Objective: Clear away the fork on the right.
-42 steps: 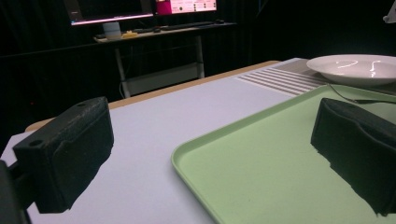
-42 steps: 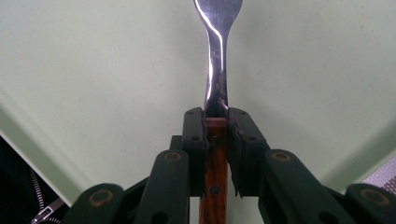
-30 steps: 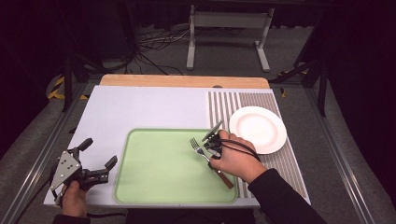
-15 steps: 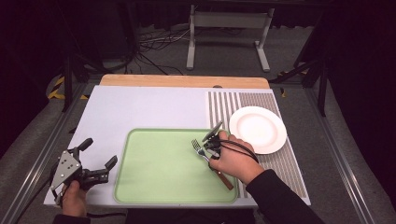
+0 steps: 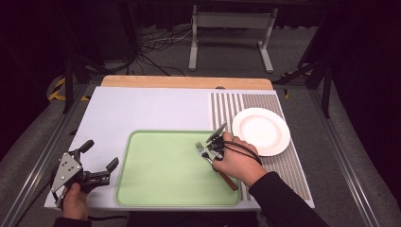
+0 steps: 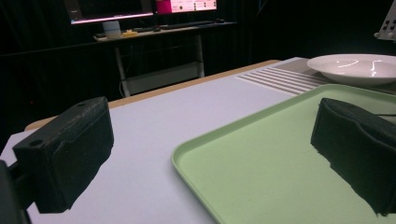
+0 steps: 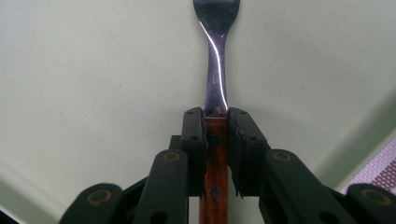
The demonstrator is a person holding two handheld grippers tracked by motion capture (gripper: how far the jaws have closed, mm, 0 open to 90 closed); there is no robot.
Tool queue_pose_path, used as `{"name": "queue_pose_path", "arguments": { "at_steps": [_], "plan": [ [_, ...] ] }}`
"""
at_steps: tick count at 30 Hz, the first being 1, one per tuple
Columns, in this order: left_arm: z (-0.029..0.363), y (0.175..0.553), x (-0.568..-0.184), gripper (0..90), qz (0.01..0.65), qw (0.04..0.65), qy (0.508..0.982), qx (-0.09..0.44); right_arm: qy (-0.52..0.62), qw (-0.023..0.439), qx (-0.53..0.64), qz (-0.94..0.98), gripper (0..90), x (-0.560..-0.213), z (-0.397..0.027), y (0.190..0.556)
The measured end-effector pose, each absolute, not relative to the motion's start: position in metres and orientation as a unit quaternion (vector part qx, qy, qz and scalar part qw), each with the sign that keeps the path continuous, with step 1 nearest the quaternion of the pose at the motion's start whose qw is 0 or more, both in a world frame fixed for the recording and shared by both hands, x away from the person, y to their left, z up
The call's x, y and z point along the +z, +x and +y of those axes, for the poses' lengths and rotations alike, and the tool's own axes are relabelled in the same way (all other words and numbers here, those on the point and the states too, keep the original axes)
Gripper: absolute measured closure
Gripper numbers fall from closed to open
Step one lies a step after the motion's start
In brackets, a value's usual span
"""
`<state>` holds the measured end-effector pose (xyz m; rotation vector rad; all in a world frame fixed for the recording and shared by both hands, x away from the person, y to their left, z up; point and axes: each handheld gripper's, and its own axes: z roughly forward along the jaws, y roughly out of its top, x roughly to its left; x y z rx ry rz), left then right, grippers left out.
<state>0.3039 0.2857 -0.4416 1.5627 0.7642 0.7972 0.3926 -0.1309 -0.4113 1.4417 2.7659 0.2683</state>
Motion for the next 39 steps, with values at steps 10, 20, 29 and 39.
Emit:
{"name": "queue_pose_path", "arguments": {
  "at_steps": [10,20,29,39],
  "plan": [
    [0.286,0.304,-0.441,0.0,0.327,0.577,0.667,0.341,0.452,0.009,0.112,0.885,69.6,-0.404,-0.131,0.393],
    [0.286,0.304,-0.441,0.0,0.326,0.576,0.668,0.341,0.359,0.062,0.225,0.904,35.0,-0.401,-0.130,0.399],
    [0.286,0.304,-0.441,0.0,0.326,0.577,0.667,0.341,0.298,0.058,0.250,0.919,82.1,-0.398,-0.129,0.399],
    [0.286,0.304,-0.441,0.0,0.325,0.576,0.668,0.341,0.267,0.071,0.250,0.928,90.0,-0.410,-0.123,0.402]
  ]
}}
